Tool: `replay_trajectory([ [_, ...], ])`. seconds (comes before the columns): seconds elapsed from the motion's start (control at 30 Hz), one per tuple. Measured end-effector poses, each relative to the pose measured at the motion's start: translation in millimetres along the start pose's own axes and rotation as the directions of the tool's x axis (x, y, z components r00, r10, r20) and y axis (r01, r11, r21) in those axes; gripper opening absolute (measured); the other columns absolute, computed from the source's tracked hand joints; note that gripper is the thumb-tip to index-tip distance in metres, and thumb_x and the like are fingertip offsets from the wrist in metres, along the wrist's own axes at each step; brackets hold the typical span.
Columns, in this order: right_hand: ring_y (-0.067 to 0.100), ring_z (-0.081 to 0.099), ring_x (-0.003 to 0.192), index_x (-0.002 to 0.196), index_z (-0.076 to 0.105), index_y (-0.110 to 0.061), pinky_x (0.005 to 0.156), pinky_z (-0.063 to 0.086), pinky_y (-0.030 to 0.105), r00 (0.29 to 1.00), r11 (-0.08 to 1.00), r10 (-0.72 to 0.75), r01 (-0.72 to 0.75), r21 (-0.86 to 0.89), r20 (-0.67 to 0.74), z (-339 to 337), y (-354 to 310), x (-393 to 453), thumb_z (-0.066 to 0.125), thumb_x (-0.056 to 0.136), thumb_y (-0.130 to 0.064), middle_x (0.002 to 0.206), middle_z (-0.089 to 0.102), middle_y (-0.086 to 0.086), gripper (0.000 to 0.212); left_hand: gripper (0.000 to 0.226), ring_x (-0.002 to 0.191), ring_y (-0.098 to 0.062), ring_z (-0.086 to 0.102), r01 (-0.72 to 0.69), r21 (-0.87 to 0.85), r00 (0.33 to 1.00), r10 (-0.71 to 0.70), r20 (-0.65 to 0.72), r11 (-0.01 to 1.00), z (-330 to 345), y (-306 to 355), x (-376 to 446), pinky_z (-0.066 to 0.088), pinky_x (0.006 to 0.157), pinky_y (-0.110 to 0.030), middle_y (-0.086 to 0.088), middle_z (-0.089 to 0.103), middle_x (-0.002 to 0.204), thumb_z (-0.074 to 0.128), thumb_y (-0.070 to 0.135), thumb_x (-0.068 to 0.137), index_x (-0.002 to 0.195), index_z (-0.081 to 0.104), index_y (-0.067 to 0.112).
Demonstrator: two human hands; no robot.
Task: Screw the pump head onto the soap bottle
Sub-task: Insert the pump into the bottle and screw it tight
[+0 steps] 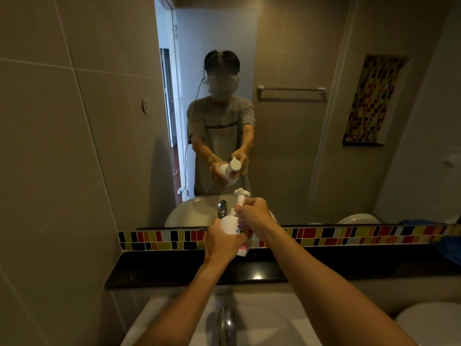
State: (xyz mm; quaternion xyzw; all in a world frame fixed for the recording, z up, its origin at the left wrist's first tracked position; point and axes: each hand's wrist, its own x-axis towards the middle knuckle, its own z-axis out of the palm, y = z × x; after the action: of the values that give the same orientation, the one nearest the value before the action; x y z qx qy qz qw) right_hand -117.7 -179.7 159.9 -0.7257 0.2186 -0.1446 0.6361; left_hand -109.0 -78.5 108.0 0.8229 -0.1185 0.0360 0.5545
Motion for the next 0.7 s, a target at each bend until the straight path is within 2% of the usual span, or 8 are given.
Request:
replay_trajectory([
  [0.13,0.014,0.060,0.068,0.102,0.069,-0.004,0.061,0.051,0.027,0.998,1.000,-0.006,0.008,-0.020,0.057,-2.7,-0.3,0.6,0.064,0.090,-0.009,0.077,0.063,0.005,0.014,0.057,0.082,-0.013,0.057,-0.003,-0.050,1.000,0.004,0.013,0.999,-0.3,-2.3,-1.6,0.043,0.057,-0.016,0.004,0.055,0.095,0.083,0.035,0.063,0.108,0.052,0.018],
  [0.2,0.017,0.063,0.076,0.107,0.072,-0.003,0.071,0.054,0.033,0.995,1.000,0.002,-0.001,-0.005,0.100,-9.0,-3.0,0.5,0.066,0.088,-0.011,0.082,0.066,0.005,0.022,0.054,0.082,-0.012,0.061,0.028,-0.140,0.998,-0.019,0.062,0.990,-3.7,-2.8,0.7,0.049,0.058,-0.019,0.003,0.060,0.097,0.083,0.038,0.064,0.106,0.053,0.019],
  [0.3,0.021,0.061,0.079,0.101,0.072,-0.005,0.077,0.047,0.038,0.973,0.964,0.070,-0.123,0.235,0.220,-19.6,-8.6,2.3,0.057,0.083,-0.018,0.084,0.068,0.007,0.027,0.045,0.090,-0.022,0.067,0.149,-0.322,0.981,-0.098,0.169,0.935,-11.5,2.2,4.4,0.060,0.074,-0.037,-0.005,0.067,0.102,0.080,0.039,0.068,0.105,0.059,0.021],
  [0.37,0.022,0.061,0.083,0.097,0.070,-0.006,0.078,0.046,0.036,0.964,0.885,0.092,-0.194,0.422,0.250,-24.1,-16.1,6.4,0.049,0.088,-0.025,0.090,0.069,0.010,0.029,0.031,0.089,-0.024,0.068,0.228,-0.441,0.955,-0.112,0.275,0.868,-19.0,5.8,6.6,0.060,0.074,-0.036,-0.008,0.069,0.100,0.077,0.036,0.072,0.097,0.061,0.026],
  [0.4,0.023,0.061,0.084,0.098,0.069,-0.006,0.078,0.047,0.035,0.963,0.866,0.093,-0.203,0.456,0.252,-25.5,-19.8,8.9,0.047,0.092,-0.029,0.094,0.067,0.011,0.032,0.028,0.089,-0.025,0.069,0.247,-0.468,0.941,-0.095,0.325,0.849,-22.3,6.9,7.5,0.060,0.073,-0.035,-0.009,0.070,0.099,0.075,0.035,0.073,0.096,0.062,0.026],
  [0.53,0.024,0.062,0.093,0.120,0.068,-0.012,0.084,0.050,0.038,0.940,0.907,0.062,-0.193,0.375,0.334,-22.1,-31.8,11.5,0.043,0.098,-0.054,0.101,0.068,0.010,0.054,0.046,0.096,-0.031,0.068,0.262,-0.480,0.908,-0.046,0.417,0.837,-27.5,10.9,5.3,0.058,0.084,-0.045,-0.014,0.070,0.102,0.075,0.043,0.063,0.102,0.063,0.021],
  [0.6,0.024,0.062,0.089,0.124,0.065,-0.013,0.086,0.051,0.040,0.934,0.910,0.064,-0.199,0.363,0.353,-19.5,-34.6,10.4,0.045,0.097,-0.056,0.100,0.069,0.010,0.054,0.057,0.097,-0.032,0.068,0.264,-0.496,0.906,-0.036,0.422,0.827,-27.5,11.7,3.1,0.057,0.087,-0.049,-0.015,0.070,0.103,0.074,0.048,0.055,0.104,0.064,0.020],
  [0.7,0.024,0.062,0.088,0.129,0.060,-0.011,0.090,0.049,0.042,0.924,0.895,0.071,-0.225,0.384,0.375,-18.2,-37.1,8.5,0.043,0.099,-0.053,0.098,0.068,0.012,0.054,0.058,0.098,-0.032,0.068,0.282,-0.520,0.892,-0.021,0.452,0.806,-30.1,10.6,3.1,0.057,0.085,-0.047,-0.017,0.069,0.105,0.073,0.048,0.055,0.106,0.063,0.020],
])
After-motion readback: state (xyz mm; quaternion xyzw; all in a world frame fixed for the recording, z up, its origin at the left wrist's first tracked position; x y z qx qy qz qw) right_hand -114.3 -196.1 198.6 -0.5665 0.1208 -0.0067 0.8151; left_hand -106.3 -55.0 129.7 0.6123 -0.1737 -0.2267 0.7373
